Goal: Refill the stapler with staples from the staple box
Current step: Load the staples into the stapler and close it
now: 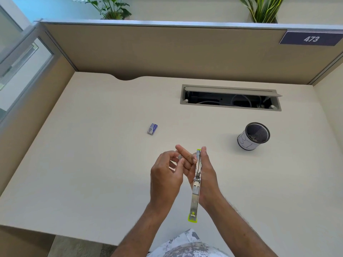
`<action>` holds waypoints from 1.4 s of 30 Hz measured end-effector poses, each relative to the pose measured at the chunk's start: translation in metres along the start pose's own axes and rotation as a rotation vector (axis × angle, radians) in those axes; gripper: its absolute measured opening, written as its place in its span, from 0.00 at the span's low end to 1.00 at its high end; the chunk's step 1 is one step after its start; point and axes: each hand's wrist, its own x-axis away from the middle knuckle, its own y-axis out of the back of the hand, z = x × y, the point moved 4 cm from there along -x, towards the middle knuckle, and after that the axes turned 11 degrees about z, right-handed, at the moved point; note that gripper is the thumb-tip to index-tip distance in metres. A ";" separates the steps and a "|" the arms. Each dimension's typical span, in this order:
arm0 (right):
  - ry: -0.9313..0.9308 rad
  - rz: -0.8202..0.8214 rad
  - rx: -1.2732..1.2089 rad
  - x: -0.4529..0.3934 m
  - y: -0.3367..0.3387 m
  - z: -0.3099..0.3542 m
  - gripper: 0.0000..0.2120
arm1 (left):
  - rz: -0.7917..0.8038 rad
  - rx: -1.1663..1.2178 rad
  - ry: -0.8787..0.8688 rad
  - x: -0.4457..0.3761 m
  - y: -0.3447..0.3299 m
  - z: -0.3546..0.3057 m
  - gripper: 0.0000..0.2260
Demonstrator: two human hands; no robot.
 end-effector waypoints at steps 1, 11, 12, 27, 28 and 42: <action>0.004 -0.004 0.004 0.000 0.000 0.001 0.25 | -0.010 -0.002 0.011 -0.001 0.001 0.002 0.06; -0.002 -0.037 0.005 0.001 -0.003 0.002 0.25 | 0.043 -0.192 -0.155 0.000 -0.001 -0.001 0.07; 0.002 -0.040 0.007 0.002 -0.004 0.004 0.25 | 0.060 -0.182 -0.163 0.002 -0.002 -0.002 0.09; 0.020 -0.021 0.135 0.003 -0.002 -0.004 0.23 | 0.017 -0.181 -0.033 0.002 0.000 0.003 0.06; 0.023 -0.020 0.143 0.003 -0.002 -0.004 0.23 | 0.023 -0.170 -0.028 0.002 0.000 0.003 0.07; 0.049 -0.016 0.282 0.003 0.001 -0.003 0.25 | 0.038 0.316 0.154 0.002 0.016 -0.009 0.06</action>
